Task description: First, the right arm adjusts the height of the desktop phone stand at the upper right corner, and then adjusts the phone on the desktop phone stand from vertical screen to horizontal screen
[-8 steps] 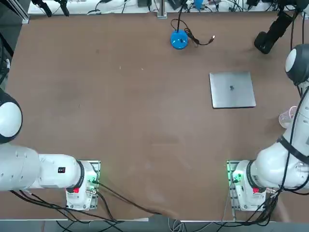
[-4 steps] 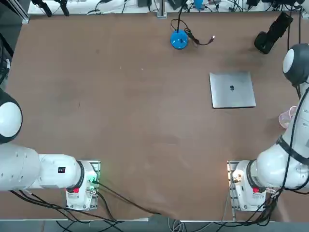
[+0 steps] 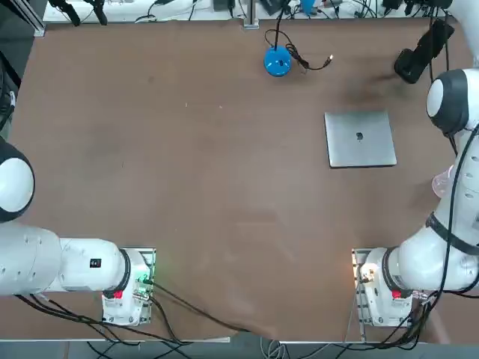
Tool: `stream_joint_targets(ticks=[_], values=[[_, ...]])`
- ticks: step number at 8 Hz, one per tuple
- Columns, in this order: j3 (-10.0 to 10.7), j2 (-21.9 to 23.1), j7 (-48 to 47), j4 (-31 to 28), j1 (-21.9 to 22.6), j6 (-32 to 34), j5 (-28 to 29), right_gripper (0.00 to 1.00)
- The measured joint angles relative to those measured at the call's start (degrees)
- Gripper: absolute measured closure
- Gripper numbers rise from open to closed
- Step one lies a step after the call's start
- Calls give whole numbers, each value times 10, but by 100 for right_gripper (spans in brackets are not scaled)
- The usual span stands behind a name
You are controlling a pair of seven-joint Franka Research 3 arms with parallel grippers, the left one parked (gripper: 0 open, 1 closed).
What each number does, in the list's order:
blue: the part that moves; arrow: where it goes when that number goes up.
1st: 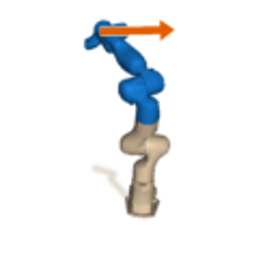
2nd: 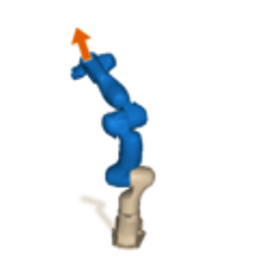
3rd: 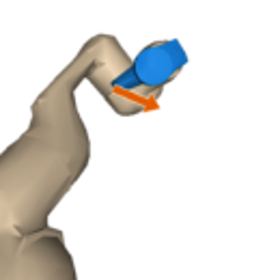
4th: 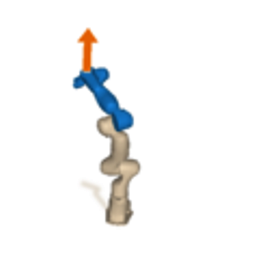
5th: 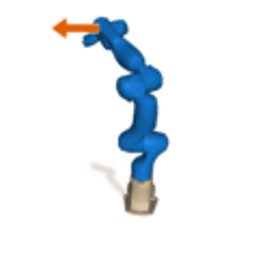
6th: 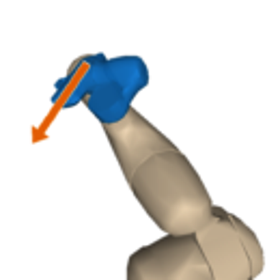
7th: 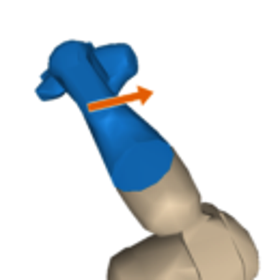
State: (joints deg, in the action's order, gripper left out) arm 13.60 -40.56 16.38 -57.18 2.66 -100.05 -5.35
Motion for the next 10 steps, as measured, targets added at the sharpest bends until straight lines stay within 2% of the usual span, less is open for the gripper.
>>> stream_joint_targets(ticks=[3, 5, 6, 10], values=[[-5, -17, 63, -24, 26, 6, -6, 0], [-6, -49, 120, -46, 51, -3, -37, 0], [-6, -66, 156, -51, 60, -6, -59, 0], [-6, -114, 244, -56, 79, -6, -212, 0]])
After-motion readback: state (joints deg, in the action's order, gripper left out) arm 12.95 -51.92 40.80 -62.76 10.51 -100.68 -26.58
